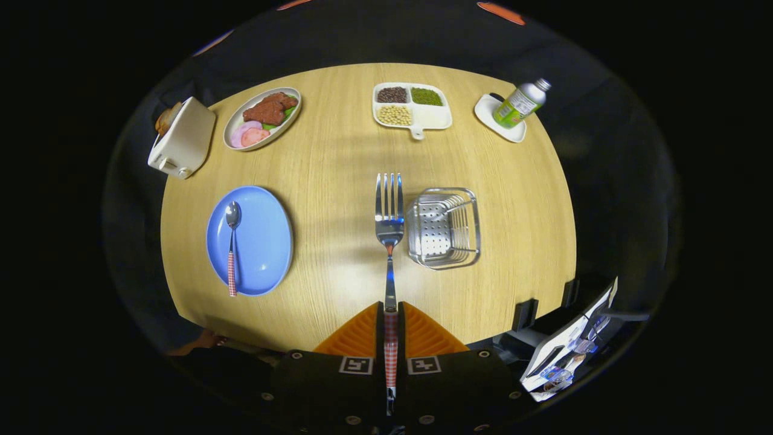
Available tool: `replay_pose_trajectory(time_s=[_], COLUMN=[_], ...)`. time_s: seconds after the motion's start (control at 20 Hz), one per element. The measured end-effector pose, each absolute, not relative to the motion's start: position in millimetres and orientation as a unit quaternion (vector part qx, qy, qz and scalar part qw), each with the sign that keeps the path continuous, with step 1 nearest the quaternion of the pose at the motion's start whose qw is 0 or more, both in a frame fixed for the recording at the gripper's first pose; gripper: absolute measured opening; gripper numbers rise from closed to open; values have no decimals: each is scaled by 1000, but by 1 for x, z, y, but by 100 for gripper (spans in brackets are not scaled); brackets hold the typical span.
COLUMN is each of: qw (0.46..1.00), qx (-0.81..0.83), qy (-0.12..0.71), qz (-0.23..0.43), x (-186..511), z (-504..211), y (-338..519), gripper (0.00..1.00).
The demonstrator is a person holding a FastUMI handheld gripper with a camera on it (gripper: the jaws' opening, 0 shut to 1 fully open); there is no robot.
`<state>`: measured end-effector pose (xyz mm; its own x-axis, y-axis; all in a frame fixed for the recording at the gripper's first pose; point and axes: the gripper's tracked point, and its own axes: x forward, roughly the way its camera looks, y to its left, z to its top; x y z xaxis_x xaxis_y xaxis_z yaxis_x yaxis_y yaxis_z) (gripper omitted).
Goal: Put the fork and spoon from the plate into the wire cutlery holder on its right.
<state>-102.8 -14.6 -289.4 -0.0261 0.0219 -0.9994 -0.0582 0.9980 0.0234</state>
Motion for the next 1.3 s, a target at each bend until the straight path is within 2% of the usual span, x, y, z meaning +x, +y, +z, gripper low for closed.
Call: replay_pose_trajectory(time_s=[0.15,0.4,0.7,1.3], qw=[676,611,558,487], qx=[-12,-26,-44,-53], qy=[736,786,820,858], qz=[31,90,121,153], x=[-103,-112,-101,-87], z=[-296,-309,-329,-338], y=[-39,-54,-69,-81], gripper=[6,6,7,7])
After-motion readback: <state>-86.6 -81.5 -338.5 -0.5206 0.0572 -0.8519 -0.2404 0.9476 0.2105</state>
